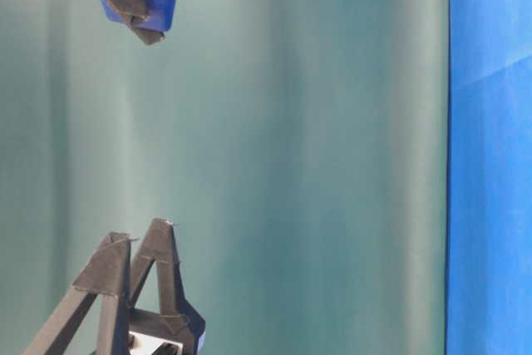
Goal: Handover the blue block to the right arm after grasping it with the left arm, then place it in the designated position.
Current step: 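Carry the cube right and rotate the right gripper downward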
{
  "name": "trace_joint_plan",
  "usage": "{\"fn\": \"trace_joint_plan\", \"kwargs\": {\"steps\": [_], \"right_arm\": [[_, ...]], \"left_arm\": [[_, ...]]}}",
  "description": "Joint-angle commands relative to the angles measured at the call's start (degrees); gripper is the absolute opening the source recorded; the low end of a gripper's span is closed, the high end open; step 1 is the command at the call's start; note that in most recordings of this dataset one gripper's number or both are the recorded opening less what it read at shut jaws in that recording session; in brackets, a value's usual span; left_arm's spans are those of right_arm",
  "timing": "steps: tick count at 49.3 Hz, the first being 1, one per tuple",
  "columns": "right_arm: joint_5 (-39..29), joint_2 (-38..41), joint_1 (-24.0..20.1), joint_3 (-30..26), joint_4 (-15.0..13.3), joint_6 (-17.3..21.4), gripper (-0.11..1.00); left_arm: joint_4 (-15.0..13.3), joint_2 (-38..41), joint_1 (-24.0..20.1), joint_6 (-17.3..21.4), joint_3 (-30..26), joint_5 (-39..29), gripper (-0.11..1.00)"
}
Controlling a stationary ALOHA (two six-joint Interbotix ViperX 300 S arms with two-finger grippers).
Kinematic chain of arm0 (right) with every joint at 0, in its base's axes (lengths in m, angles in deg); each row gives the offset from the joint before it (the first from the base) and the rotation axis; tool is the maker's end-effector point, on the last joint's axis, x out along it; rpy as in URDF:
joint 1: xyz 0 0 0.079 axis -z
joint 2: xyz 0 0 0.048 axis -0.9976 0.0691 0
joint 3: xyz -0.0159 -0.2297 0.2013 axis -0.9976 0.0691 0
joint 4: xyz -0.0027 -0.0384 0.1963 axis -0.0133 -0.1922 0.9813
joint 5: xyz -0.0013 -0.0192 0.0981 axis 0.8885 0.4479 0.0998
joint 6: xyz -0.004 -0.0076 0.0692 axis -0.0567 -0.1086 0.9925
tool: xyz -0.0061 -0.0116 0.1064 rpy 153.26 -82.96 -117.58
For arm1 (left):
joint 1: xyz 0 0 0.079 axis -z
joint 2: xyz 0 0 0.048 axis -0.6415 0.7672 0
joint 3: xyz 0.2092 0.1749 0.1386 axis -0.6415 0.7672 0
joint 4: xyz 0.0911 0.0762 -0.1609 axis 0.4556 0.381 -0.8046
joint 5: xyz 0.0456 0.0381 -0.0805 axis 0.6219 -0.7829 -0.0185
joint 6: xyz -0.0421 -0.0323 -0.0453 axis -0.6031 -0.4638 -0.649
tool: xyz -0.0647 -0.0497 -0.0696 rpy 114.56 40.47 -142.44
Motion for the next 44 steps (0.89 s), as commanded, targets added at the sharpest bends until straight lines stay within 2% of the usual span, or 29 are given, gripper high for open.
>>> {"fn": "trace_joint_plan", "kwargs": {"steps": [1,35,44], "right_arm": [[0.3,-0.5,-0.1,-0.8,0.1,0.1,0.44],[-0.9,-0.5,-0.1,-0.7,0.2,0.2,0.43],[-4.7,-0.1,-0.2,-0.9,0.8,0.4,0.43]], "left_arm": [[0.1,-0.7,-0.1,0.1,-1.0,0.4,0.92],[0.1,-0.8,-0.1,0.0,-1.2,0.6,0.92],[0.1,-0.8,-0.1,0.0,-1.2,0.6,0.92]]}}
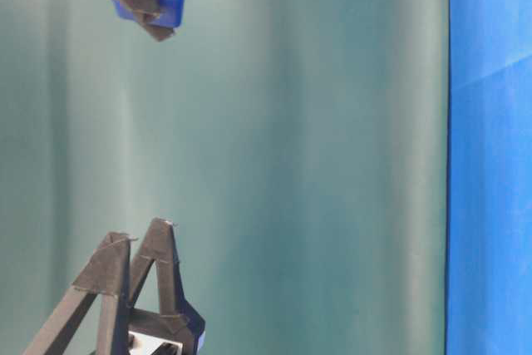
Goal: Handover the blue block to the right arm after grasping it with the left arm, then place it in the designated position.
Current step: 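Carry the cube right and rotate the right gripper downward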
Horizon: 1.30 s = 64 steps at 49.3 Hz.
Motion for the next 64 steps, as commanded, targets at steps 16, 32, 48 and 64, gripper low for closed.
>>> {"fn": "trace_joint_plan", "kwargs": {"steps": [16,32,48,64], "right_arm": [[-16.5,0.8,-3.2,-1.1,5.8,0.0,0.43],[-22.6,0.8,-3.9,-1.1,8.1,-0.2,0.43],[-22.4,0.8,-3.9,-1.1,8.1,-0.3,0.43],[-22.3,0.8,-3.9,-1.1,8.0,-0.3,0.43]], "left_arm": [[0.1,-0.8,-0.1,0.0,-1.1,0.5,0.92],[0.1,-0.8,-0.1,0.0,-1.3,0.5,0.92],[0.1,-0.8,-0.1,0.0,-1.3,0.5,0.92],[0.1,-0.8,-0.1,-0.1,-1.4,0.5,0.92]]}}
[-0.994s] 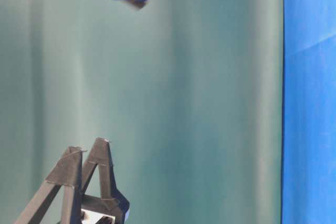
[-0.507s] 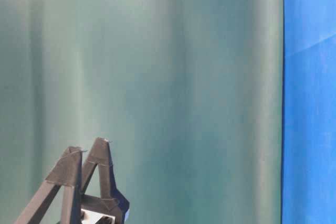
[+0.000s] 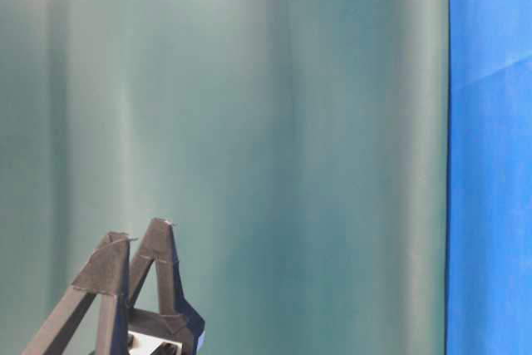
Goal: Handover the blue block to the right arm after grasping it with the left arm, then place it in the designated position.
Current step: 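Carry the cube right and rotate the right gripper downward, then lower the cube with the right gripper toward the table center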
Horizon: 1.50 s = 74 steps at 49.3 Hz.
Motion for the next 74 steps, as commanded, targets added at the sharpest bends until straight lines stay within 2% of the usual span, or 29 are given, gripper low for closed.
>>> {"fn": "trace_joint_plan", "kwargs": {"steps": [1,19,30,39,61,74], "right_arm": [[0.5,-0.2,-0.1,-1.0,0.0,-0.1,0.43],[3.6,3.1,-0.1,-0.3,-0.3,-0.1,0.43],[9.1,7.8,0.2,1.1,-2.3,0.0,0.43],[15.6,12.2,2.1,2.3,-4.2,0.1,0.43],[35.2,25.9,6.9,4.7,-4.2,0.1,0.43],[41.3,32.8,8.3,3.3,-4.2,0.0,0.43]], "left_arm": [[0.1,-0.8,-0.1,0.0,-1.4,0.5,0.92],[0.1,-0.7,-0.1,-0.1,-1.6,0.5,0.92],[0.1,-0.5,-0.1,-0.1,-1.7,0.5,0.92],[0.1,-0.5,-0.1,-0.1,-1.7,0.5,0.92],[0.1,-0.4,-0.1,0.0,-1.7,0.4,0.92],[0.1,-0.3,-0.1,-0.1,-1.8,0.4,0.92]]}}
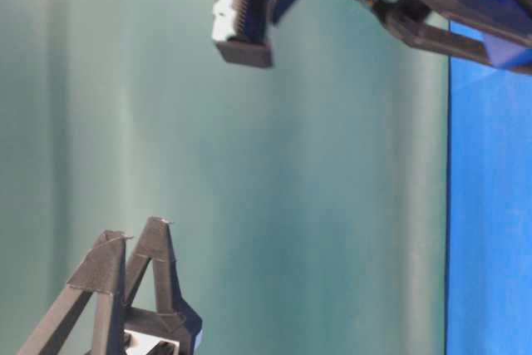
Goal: Handover the blue block to the right arm after grasping it with the left arm, then place it in the designated position.
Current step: 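Lower the cube with the right gripper toward the table center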
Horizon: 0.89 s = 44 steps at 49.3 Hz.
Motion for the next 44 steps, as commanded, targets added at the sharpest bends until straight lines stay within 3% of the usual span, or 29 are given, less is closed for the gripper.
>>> {"fn": "trace_joint_plan", "kwargs": {"steps": [1,15,44], "right_arm": [[1.8,0.7,0.8,-1.5,-0.1,-0.1,0.43],[6.7,5.4,2.2,-2.1,-0.1,-0.3,0.43],[6.8,5.9,2.2,-1.7,-0.1,-0.6,0.43]], "left_arm": [[0.0,-0.4,-0.1,0.0,-1.5,0.4,0.92],[0.1,-0.4,0.2,0.1,-1.6,0.3,0.92],[0.1,-0.3,0.3,0.0,-1.7,0.3,0.92]]}}
